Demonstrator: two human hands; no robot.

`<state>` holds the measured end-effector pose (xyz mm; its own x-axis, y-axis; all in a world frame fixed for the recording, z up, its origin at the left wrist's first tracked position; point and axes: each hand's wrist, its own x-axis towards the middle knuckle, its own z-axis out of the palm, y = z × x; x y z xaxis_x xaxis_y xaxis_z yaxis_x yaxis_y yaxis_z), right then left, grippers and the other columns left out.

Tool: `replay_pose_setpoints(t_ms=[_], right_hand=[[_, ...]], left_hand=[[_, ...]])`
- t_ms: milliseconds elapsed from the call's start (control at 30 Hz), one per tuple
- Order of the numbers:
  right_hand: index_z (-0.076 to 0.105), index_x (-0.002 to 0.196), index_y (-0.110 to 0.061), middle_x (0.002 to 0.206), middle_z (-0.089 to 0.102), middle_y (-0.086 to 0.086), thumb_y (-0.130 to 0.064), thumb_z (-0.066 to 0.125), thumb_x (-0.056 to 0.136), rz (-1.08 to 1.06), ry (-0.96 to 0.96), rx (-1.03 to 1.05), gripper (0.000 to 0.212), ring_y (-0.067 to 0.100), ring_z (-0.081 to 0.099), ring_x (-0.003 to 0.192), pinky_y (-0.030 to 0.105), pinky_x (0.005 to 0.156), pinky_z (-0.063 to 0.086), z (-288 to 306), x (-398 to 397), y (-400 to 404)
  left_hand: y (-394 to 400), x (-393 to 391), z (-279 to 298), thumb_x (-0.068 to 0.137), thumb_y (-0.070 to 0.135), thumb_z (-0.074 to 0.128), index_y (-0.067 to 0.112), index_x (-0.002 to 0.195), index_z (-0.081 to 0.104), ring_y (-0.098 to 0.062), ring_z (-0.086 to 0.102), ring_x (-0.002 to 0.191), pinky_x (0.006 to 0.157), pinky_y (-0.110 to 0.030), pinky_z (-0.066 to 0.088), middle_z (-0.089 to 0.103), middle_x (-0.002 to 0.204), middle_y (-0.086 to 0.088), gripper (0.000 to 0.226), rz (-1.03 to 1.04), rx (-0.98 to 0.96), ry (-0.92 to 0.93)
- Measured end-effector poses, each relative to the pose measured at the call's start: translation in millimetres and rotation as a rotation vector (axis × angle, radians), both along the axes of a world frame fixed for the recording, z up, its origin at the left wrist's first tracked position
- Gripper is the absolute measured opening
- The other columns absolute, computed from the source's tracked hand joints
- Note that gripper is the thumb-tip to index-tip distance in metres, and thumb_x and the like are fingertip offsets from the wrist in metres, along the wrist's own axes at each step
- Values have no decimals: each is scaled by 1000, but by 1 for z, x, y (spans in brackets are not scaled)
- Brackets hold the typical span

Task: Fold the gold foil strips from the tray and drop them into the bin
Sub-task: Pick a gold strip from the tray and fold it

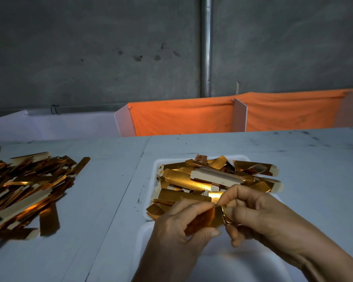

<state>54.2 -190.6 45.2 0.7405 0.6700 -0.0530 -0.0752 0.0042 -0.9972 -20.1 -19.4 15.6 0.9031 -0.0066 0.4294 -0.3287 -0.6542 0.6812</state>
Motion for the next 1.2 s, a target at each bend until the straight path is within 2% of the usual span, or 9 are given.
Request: replay_pose_setpoints(t_ms=[167, 233, 300, 400, 500, 700, 867, 1000, 1200], right_hand=[[63, 92, -6, 57, 59, 9, 5, 55, 89, -32, -152, -119, 14, 17, 60, 50, 24, 53, 51, -4, 0, 1], [62, 93, -7, 58, 60, 7, 6, 55, 88, -39, -195, -146, 15, 17, 61, 52, 24, 54, 51, -4, -1, 2], [61, 93, -8, 59, 60, 5, 6, 55, 88, -44, -213, -152, 16, 16, 61, 53, 24, 56, 51, -5, -1, 2], [60, 94, -8, 61, 60, 4, 7, 56, 88, -30, -231, -152, 16, 17, 62, 55, 25, 57, 52, -5, 0, 1], [62, 95, -6, 63, 60, 8, 1, 59, 89, -1, -205, -66, 10, 19, 62, 56, 24, 57, 52, -2, 0, -2], [70, 90, -8, 62, 53, 7, -22, 71, 82, 111, 57, 234, 16, 16, 53, 48, 26, 48, 50, -3, 4, -4], [71, 92, -7, 61, 55, 4, -32, 86, 65, 178, 70, 267, 39, 12, 53, 49, 25, 50, 51, -7, 7, -5], [72, 89, -10, 64, 57, 5, -27, 86, 60, 152, 103, 241, 36, 14, 55, 51, 26, 52, 51, -7, 7, -4], [72, 82, -14, 60, 51, 5, -7, 63, 69, 51, 64, 203, 17, 14, 50, 45, 25, 47, 47, -2, 4, -1]], left_hand=[[-4, -1, 2, 81, 51, 57, 60, 112, 32, 11, 35, 114, 89, -6, 37, 39, 113, 35, 41, 25, 133, -69], [-5, 0, 1, 77, 49, 52, 53, 119, 44, 5, 42, 111, 91, -18, 42, 47, 114, 27, 43, 37, 199, -119], [-6, 1, -1, 76, 42, 58, 32, 118, 64, -5, 54, 102, 82, -29, 52, 61, 107, 14, 43, 72, 282, -162], [-8, 2, 0, 77, 40, 51, 16, 102, 74, -10, 64, 79, 56, -24, 55, 68, 88, 5, 41, 103, 396, -243], [-8, 2, 1, 79, 37, 48, 15, 104, 73, -6, 62, 82, 60, -20, 55, 68, 88, 6, 42, 93, 393, -270], [-4, -1, 2, 83, 46, 57, 29, 127, 56, -1, 54, 106, 78, -8, 42, 58, 109, 20, 47, -67, 15, -124], [-7, -1, 3, 82, 50, 54, 36, 124, 56, 0, 54, 105, 78, -7, 40, 57, 105, 23, 45, -118, -50, -116], [-6, -1, 1, 79, 55, 55, 48, 120, 49, 3, 50, 110, 80, -7, 41, 56, 108, 25, 42, -87, -56, -109], [-8, 0, 0, 76, 54, 58, 56, 113, 42, 10, 40, 115, 82, -4, 38, 48, 114, 32, 41, 14, 19, -157]])
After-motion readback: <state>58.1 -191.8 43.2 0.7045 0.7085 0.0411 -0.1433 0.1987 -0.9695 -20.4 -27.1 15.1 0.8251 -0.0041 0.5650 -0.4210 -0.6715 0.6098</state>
